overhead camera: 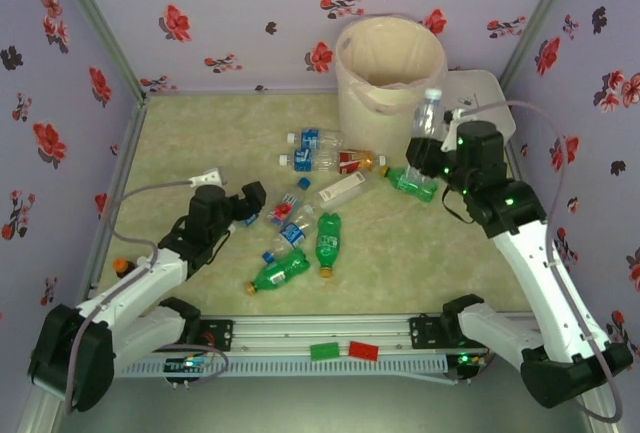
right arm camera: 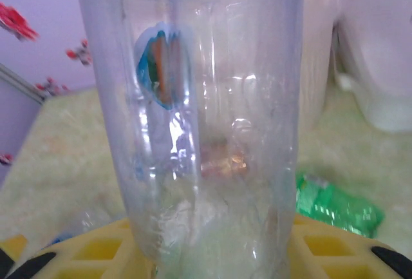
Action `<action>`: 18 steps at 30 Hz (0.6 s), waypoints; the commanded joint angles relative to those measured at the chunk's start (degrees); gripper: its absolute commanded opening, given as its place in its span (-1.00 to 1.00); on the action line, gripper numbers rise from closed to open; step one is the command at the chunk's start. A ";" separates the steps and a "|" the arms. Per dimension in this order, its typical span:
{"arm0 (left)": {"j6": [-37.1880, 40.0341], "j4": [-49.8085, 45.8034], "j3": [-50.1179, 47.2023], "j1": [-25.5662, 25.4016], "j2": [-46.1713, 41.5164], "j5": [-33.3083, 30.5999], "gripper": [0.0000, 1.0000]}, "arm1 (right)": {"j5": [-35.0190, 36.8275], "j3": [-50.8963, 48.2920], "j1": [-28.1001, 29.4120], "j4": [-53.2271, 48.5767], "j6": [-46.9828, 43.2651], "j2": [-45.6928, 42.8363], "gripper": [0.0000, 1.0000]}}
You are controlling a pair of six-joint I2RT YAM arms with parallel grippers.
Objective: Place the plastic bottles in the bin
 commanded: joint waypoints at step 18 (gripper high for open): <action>1.49 -13.41 -4.49 5.00 -16.56 1.28 1.00 | 0.50 43.15 -3.24 12.72 -3.80 41.40 -0.10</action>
